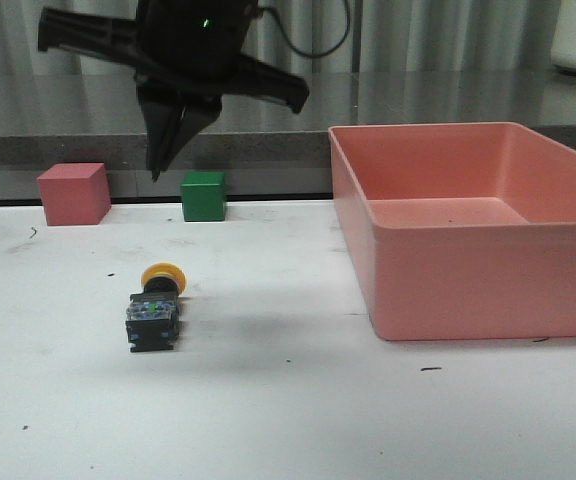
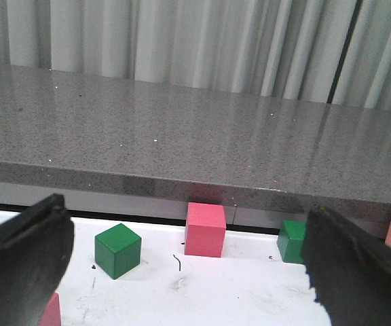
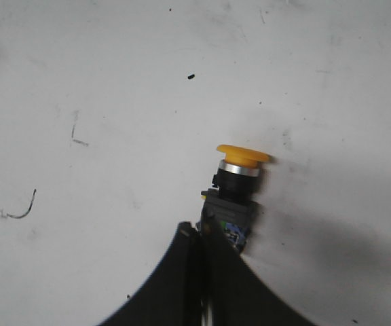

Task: Place and stand button with both arms
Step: 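Open the right gripper and withdraw it upward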

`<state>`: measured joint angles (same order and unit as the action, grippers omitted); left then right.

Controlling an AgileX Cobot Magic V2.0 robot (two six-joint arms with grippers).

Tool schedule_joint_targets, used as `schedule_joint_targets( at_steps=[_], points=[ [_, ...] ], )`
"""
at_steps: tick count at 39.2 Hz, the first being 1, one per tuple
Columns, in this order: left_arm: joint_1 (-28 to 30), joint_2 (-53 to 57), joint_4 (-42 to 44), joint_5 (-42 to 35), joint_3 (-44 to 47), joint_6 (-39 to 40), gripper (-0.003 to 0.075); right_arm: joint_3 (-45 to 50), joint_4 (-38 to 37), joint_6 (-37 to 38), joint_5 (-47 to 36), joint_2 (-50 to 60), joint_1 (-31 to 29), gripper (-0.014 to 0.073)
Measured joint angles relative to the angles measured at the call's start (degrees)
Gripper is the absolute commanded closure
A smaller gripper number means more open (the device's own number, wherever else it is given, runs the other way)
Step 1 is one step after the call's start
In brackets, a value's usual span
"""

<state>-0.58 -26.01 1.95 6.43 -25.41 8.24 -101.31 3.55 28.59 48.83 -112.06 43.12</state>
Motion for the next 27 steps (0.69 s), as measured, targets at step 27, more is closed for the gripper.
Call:
schedule_joint_targets(
  at_steps=[27],
  points=[
    [0.0,0.0,0.0,0.0,0.0,0.0,0.0068,35.1,-0.6,-16.5,0.9,37.7,-26.2,0.0657]
  ],
)
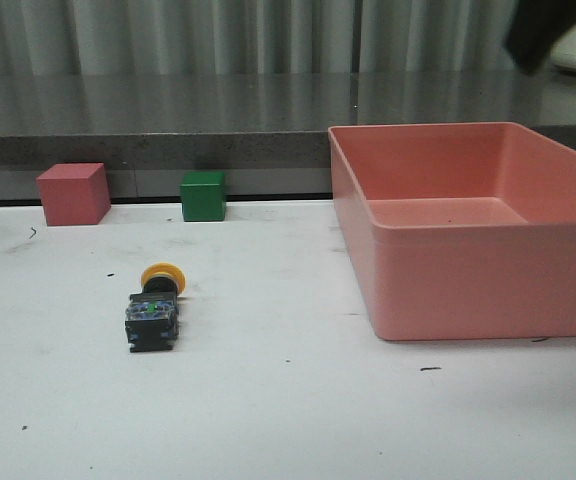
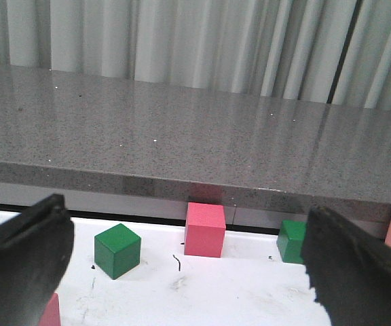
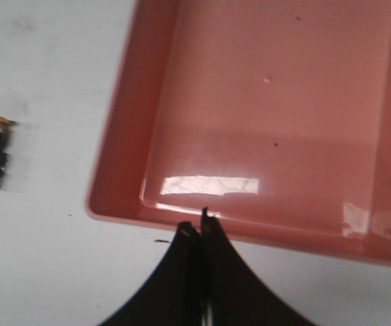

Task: Place and stand button with both arms
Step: 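Open the right gripper and withdraw it upward, then lower the left gripper over the lying button and grasp it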

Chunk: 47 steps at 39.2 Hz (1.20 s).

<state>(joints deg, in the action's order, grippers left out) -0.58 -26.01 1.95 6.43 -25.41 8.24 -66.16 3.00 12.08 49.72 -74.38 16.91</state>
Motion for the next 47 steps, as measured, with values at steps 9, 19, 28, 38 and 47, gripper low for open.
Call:
schedule_joint_targets(
  at_steps=[9,19,28,38,47],
  points=[
    [0.0,0.0,0.0,0.0,0.0,0.0,0.0068,18.6,-1.5,-0.5,-8.2,16.6,-2.8,0.0661],
    [0.0,0.0,0.0,0.0,0.0,0.0,0.0068,34.9,-9.6,-0.7,-18.6,38.3,-2.8,0.0661],
    [0.0,0.0,0.0,0.0,0.0,0.0,0.0068,44.5,-11.2,-0.8,-24.0,59.8,-2.8,0.0661],
    [0.0,-0.4,-0.1,-1.4,-0.1,0.0,0.0068,46.6,-11.4,-0.8,-24.3,71.1,-2.8,0.0661],
    [-3.5,-9.9,-0.1,-1.0,-3.9,0.0,0.0068,46.6,-11.4,-0.8,-24.4,71.6,-2.8,0.0661]
  ],
)
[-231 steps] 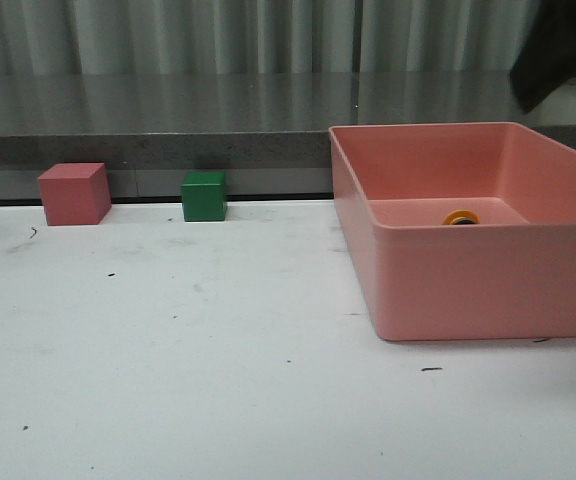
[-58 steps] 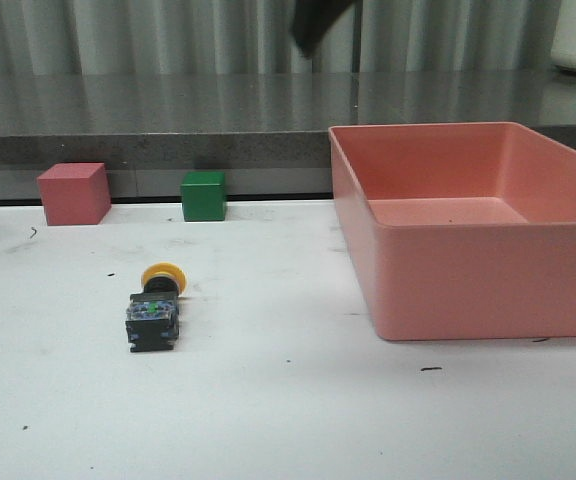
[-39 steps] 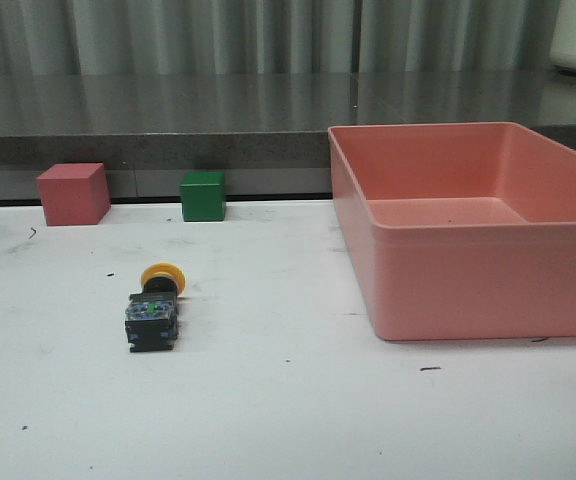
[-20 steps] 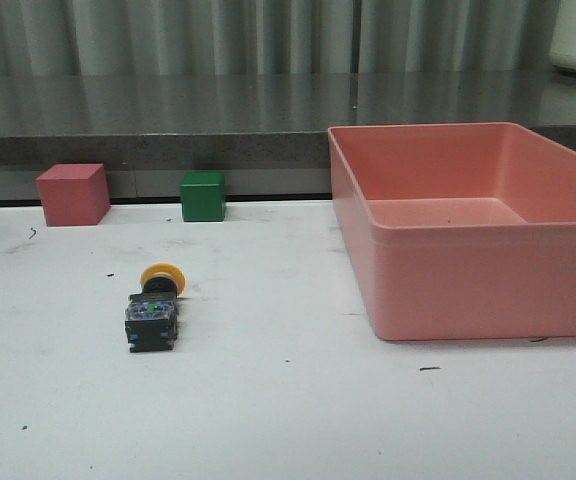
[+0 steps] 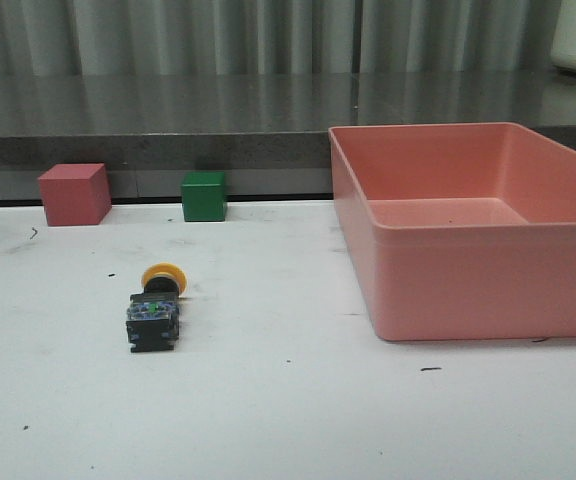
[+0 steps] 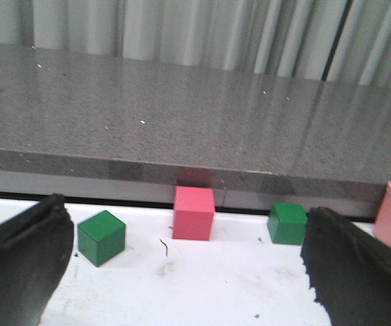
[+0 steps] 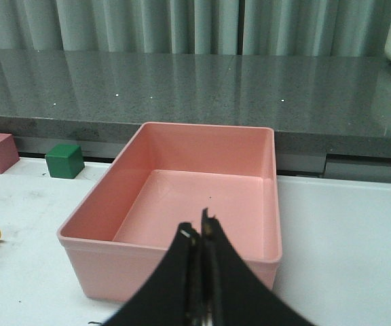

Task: Place and stand button with both arms
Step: 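Lower the left gripper over the lying button and grasp it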

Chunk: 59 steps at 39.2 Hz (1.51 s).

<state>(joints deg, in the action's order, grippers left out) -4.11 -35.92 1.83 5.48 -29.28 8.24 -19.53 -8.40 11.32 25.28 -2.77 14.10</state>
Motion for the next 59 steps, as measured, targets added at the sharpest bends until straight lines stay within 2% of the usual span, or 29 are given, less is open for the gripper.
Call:
schedule_joint_targets(
  at_steps=[10,17,29,37,45,53,55,59],
  points=[
    [-15.3,-19.6,0.0,3.4,-10.5,0.0,0.0068,0.0,0.0,0.0,-0.1,0.0,0.0,0.0661],
    [-21.8,-34.1,-0.7,14.3,-20.3,0.0,0.0068,0.0,0.0,0.0,-0.1,0.1,0.0,0.0661],
    [-22.7,-56.2,-7.7,41.4,-39.8,2.2,0.0068,0.0,0.0,0.0,-0.1,0.1,0.0,0.0661],
    [-22.7,-70.3,-6.8,51.9,-51.3,5.8,0.0068,0.0,0.0,0.0,-0.1,0.1,0.0,0.0661],
    [-22.7,-80.3,-6.0,55.8,-59.2,7.1,0.0068,0.0,0.0,0.0,-0.1,0.1,0.0,0.0661],
    [-22.7,-85.6,-5.8,56.7,-62.6,7.2,0.0074,0.0,0.0,0.0,-0.1,0.1,0.0,0.0661],
    [-22.7,-86.2,-5.8,56.7,-62.9,7.2,0.0095,0.0,0.0,0.0,-0.1,0.1,0.0,0.0661],
    [-22.7,-86.9,-5.8,56.8,-63.1,7.2,0.0187,0.0,0.0,0.0,-0.1,0.1,0.0,0.0661]
  ],
)
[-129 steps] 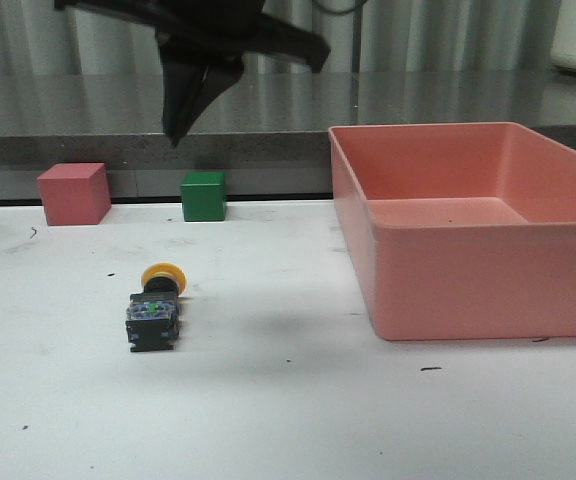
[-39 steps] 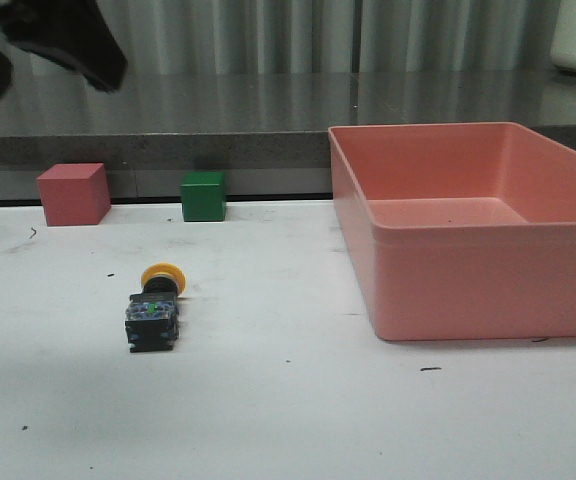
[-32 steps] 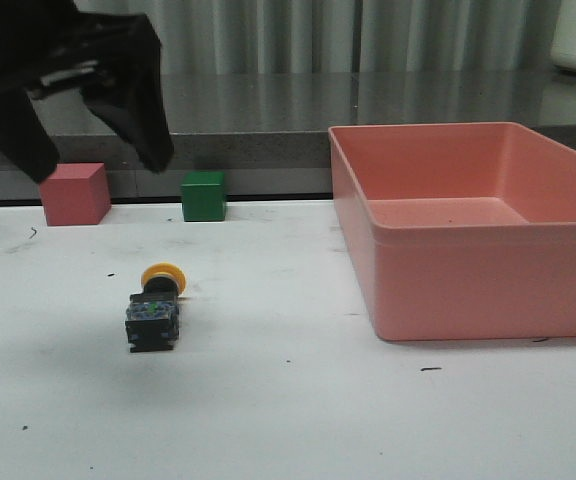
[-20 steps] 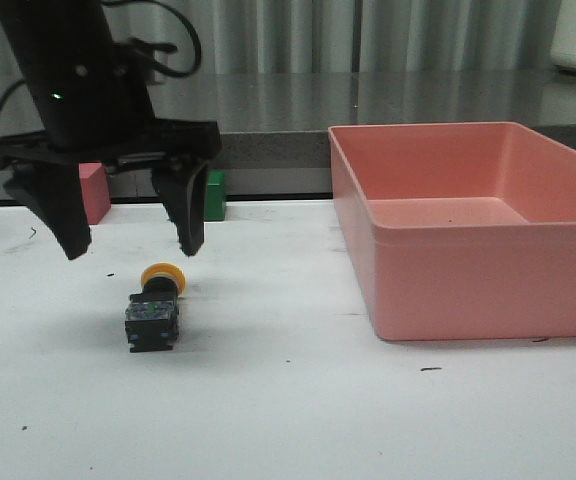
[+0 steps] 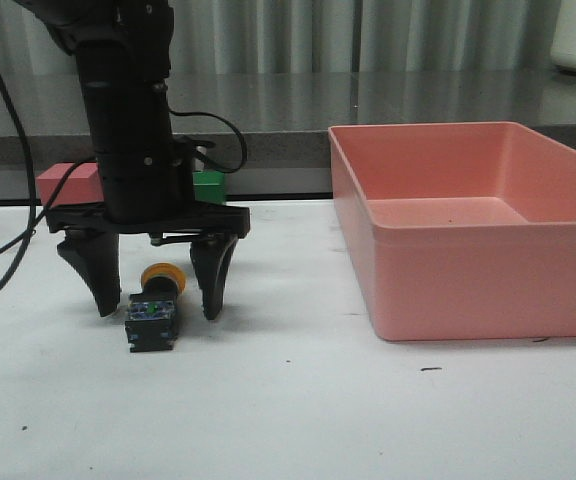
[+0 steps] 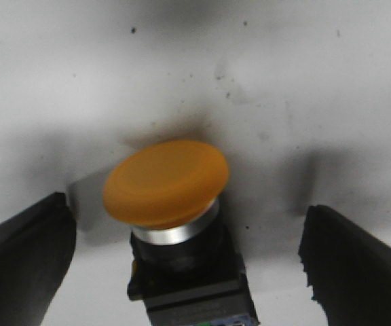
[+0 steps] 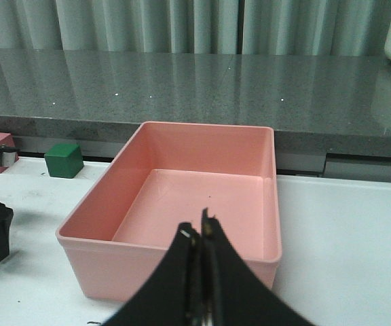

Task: Place and stand button with both arms
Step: 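Lower the left gripper over the lying button and grasp it, then lift the button and rotate it so the yellow cap faces up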

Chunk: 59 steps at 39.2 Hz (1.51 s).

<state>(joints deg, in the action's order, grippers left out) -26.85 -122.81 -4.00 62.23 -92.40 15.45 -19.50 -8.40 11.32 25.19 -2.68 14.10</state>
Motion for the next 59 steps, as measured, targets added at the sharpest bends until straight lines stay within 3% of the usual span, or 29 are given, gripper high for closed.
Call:
schedule_joint_targets(
  at_steps=[7,15,23,30,34,40,50,59],
  points=[
    [0.0,-0.1,0.0,-0.2,0.0,0.0,0.0381,0.0,0.0,0.0,0.0,0.0,0.0,0.0661],
    [0.0,-0.1,1.3,-1.9,0.0,0.0,0.0468,0.0,0.0,0.0,0.0,0.0,0.0,0.0661],
    [0.0,-0.1,4.0,-2.1,0.0,0.0,0.0601,0.1,0.0,0.0,0.0,0.0,0.0,0.0661],
    [-0.1,0.6,5.6,-3.1,0.2,0.0,0.061,0.1,0.0,0.0,0.0,0.0,0.0,0.0661],
    [-0.5,4.0,6.5,-8.0,3.0,0.0,0.061,0.1,0.0,0.0,0.0,0.0,0.0,0.0661],
    [-0.7,12.8,7.1,-23.4,12.4,0.0,0.061,0.1,0.0,0.0,0.0,0.0,0.0,0.0661],
    [-0.7,27.0,8.7,-59.0,36.2,0.1,0.0619,0.1,0.0,0.0,0.0,0.0,0.0,0.0661],
    [-0.7,30.9,10.5,-91.6,53.6,-1.1,0.0618,0.1,0.0,0.0,0.0,0.0,0.0,0.0661]
  ],
)
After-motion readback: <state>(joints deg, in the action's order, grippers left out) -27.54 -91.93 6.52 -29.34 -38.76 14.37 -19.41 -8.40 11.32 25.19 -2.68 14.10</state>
